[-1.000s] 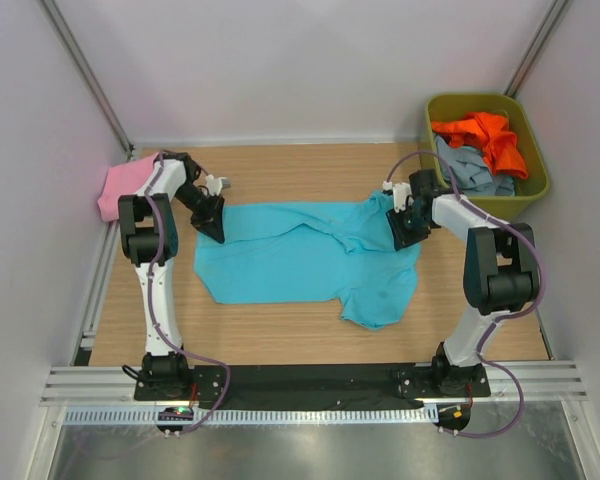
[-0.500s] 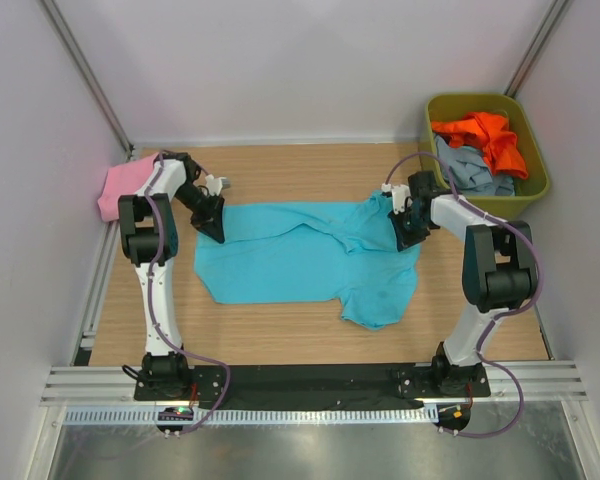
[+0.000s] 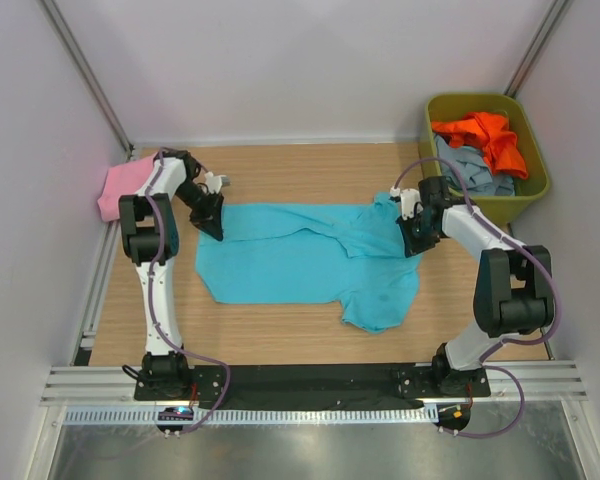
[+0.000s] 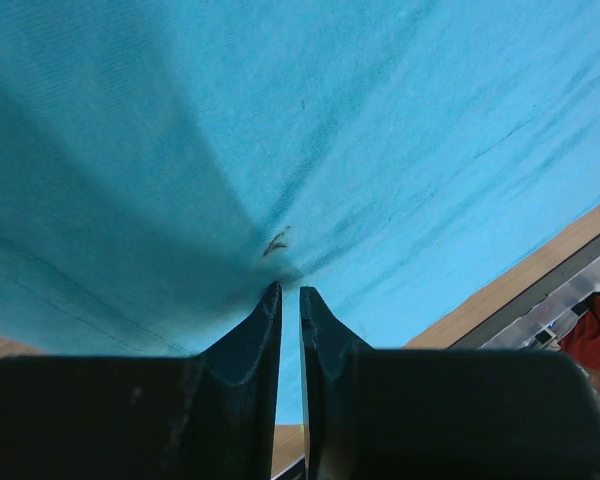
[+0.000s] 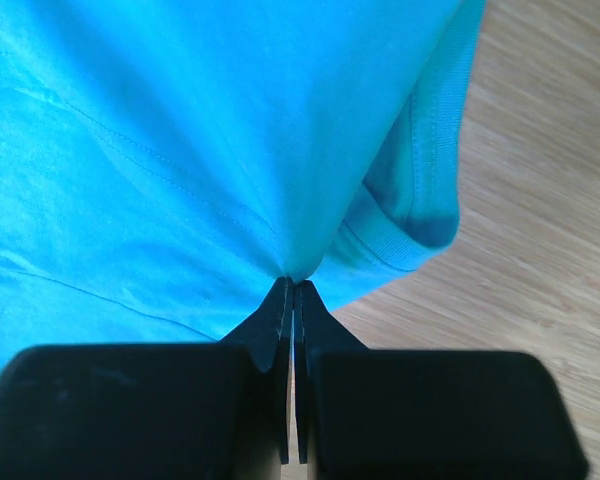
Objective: Fold and stack the t-shirts
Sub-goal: Fold the tshirt
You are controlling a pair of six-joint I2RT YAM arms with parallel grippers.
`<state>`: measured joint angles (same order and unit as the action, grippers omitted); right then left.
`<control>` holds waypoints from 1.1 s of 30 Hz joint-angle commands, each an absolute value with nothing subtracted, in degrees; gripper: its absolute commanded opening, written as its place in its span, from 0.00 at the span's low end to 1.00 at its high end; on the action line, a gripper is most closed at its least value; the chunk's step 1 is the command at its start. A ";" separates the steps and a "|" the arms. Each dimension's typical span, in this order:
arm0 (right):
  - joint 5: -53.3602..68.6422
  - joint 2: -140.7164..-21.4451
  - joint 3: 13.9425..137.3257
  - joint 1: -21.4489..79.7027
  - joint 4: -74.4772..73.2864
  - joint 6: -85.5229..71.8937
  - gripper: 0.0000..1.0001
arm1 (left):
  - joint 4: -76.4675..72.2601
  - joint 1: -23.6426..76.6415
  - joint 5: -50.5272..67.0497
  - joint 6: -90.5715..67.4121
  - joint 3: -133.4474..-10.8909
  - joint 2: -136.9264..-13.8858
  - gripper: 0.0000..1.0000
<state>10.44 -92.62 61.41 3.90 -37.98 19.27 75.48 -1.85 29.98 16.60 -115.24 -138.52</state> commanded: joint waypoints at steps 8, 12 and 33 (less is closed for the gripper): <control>9.76 -89.83 59.07 3.69 -39.02 20.83 0.01 | 75.94 -1.85 27.69 16.87 -119.00 -138.16 0.13; 9.15 -88.07 58.27 3.78 -39.03 21.00 0.05 | 75.50 -1.93 27.68 16.96 -118.39 -137.46 0.13; 16.17 -99.92 73.91 23.82 -33.49 23.65 0.48 | 72.78 -1.93 28.30 14.50 -115.49 -134.74 0.13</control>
